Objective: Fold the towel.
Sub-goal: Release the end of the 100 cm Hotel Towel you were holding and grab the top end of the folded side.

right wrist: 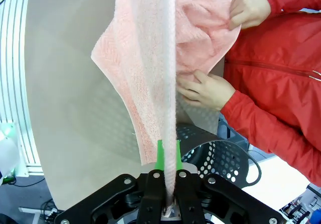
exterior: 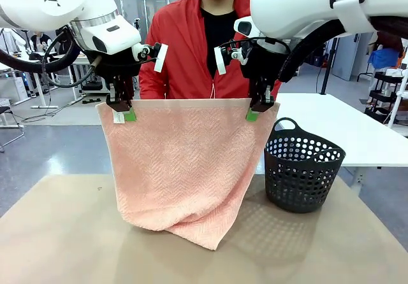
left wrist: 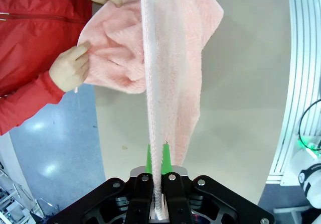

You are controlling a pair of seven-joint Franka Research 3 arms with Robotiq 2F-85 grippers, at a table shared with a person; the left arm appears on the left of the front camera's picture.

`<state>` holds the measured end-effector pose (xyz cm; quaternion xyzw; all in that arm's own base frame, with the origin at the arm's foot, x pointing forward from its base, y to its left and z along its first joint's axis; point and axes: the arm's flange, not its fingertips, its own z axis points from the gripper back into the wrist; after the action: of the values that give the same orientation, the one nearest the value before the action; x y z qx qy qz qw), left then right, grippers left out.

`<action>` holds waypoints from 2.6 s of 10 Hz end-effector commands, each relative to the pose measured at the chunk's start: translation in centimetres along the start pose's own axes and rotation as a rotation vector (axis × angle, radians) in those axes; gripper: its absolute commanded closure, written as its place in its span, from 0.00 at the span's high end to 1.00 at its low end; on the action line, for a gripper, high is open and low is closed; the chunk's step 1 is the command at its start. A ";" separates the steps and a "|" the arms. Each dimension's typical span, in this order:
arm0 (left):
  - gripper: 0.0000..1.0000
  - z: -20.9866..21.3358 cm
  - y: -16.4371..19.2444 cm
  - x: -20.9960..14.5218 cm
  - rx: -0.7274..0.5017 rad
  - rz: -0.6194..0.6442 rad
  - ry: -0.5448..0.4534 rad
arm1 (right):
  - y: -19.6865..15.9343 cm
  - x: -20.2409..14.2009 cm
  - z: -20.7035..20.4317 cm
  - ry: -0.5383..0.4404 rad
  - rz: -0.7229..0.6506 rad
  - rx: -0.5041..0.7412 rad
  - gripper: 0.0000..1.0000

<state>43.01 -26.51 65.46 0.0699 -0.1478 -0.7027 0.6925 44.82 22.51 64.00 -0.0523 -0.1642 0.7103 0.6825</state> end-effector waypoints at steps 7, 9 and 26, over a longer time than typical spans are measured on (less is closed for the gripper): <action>0.00 0.1 0.1 0.0 0.002 0.001 -0.001 | -0.1 -0.1 0.1 0.000 -0.003 -0.003 0.00; 0.00 0.1 0.1 0.0 0.002 0.001 -0.001 | -0.1 -0.1 0.1 0.000 -0.003 -0.003 0.00; 0.00 0.1 0.1 0.0 0.002 0.001 -0.001 | -0.1 -0.1 0.1 0.000 -0.003 -0.003 0.00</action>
<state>43.02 -26.52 65.45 0.0698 -0.1477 -0.7027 0.6925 44.82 22.51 64.01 -0.0523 -0.1642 0.7103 0.6825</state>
